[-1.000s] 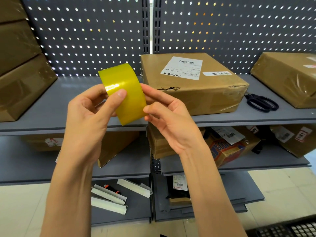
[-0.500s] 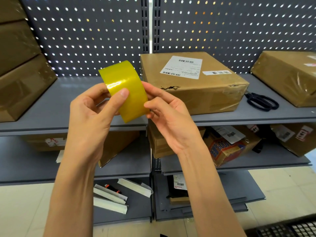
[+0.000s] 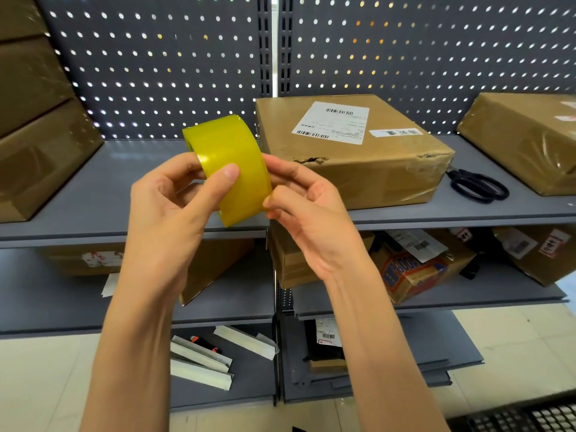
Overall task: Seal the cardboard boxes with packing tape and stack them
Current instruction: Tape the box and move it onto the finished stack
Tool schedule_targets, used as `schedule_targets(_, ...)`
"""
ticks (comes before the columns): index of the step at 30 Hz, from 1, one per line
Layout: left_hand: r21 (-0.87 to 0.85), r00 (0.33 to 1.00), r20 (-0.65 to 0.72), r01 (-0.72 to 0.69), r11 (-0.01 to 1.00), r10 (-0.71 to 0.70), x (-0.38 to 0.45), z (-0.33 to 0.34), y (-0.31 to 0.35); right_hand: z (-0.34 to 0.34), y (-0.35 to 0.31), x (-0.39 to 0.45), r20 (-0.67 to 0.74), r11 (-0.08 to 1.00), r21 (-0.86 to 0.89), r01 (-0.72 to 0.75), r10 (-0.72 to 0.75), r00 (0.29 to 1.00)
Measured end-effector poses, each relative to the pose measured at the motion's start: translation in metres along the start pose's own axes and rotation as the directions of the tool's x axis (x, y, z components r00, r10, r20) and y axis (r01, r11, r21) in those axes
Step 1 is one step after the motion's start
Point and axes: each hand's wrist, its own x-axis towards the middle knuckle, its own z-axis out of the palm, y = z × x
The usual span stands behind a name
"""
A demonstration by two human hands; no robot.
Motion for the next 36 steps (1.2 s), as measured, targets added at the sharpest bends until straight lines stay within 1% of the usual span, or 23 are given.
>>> schedule_targets(6, 0.013, 1.0, 0.01, -0.021, 1.0, 0.021, 0.001, 0.0, 0.002, 0.002, -0.002, 0.001, 0.019, 0.996, 0.081, -0.028, 0.026, 0.999)
schedule_targets(13, 0.02, 0.999, 0.0, -0.036, 0.999, 0.036, 0.004, 0.002, 0.0, 0.003, 0.001, 0.003, -0.003, 0.994, 0.104, -0.015, 0.015, 1.0)
schedule_targets(18, -0.001, 0.999, -0.001, -0.041, 0.999, 0.041, 0.005, 0.002, 0.002, 0.004, -0.002, 0.003, 0.031, 0.993, 0.116, -0.021, 0.018, 0.999)
schedule_targets(22, 0.011, 0.997, -0.018, -0.075, 0.997, 0.075, 0.003, 0.007, 0.003, 0.006, -0.001, 0.005, -0.007, 0.986, 0.165, -0.026, 0.027, 1.0)
schedule_targets(26, 0.006, 0.995, -0.037, -0.092, 0.996, 0.092, 0.003, 0.009, 0.003, 0.007, 0.0, 0.006, 0.008, 0.976, 0.213, -0.037, 0.037, 0.999)
schedule_targets(33, 0.013, 0.995, -0.03, -0.093, 0.996, 0.094, 0.004, 0.009, 0.002, 0.006, -0.002, 0.006, 0.041, 0.966, 0.253, -0.059, 0.051, 0.998)
schedule_targets(36, 0.022, 0.995, -0.026, -0.096, 0.995, 0.096, 0.004, 0.008, 0.001, 0.007, 0.002, 0.007, 0.017, 0.967, 0.25, -0.051, 0.048, 0.999)
